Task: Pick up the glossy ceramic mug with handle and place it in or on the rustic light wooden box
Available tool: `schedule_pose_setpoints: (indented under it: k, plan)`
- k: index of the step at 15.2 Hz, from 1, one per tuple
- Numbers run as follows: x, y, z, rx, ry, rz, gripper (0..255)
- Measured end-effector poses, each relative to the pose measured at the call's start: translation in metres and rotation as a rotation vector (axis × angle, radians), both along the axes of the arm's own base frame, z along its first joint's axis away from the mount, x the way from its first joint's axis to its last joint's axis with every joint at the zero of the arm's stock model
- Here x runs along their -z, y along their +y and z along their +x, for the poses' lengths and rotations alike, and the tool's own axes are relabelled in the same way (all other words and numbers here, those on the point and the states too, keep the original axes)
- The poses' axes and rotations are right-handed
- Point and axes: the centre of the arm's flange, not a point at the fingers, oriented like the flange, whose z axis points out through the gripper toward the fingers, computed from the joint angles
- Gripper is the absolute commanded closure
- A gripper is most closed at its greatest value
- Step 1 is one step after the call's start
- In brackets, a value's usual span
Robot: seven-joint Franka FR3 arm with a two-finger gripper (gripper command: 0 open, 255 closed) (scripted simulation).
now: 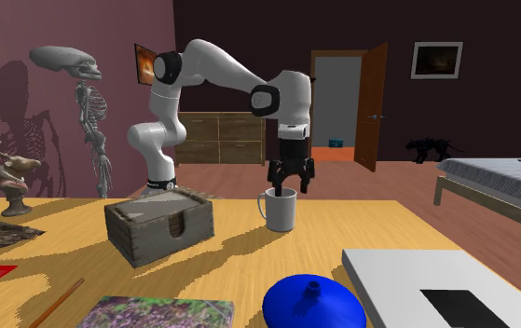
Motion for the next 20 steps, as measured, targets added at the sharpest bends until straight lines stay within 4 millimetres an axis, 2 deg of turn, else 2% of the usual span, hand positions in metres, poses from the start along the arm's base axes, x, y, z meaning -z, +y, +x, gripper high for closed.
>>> schedule_pose_setpoints:
  k: [2, 8, 9, 20]
  plan:
    - [0.0116, -0.0008, -0.0005, 0.000, 0.001, 0.000, 0]
    - [0.0139, -0.0018, -0.0002, 0.000, 0.000, 0.000, 0]
    - [0.0139, -0.0018, -0.0002, 0.000, 0.000, 0.000, 255]
    - [0.0116, -0.0017, -0.0003, 0.000, 0.000, 0.000, 255]
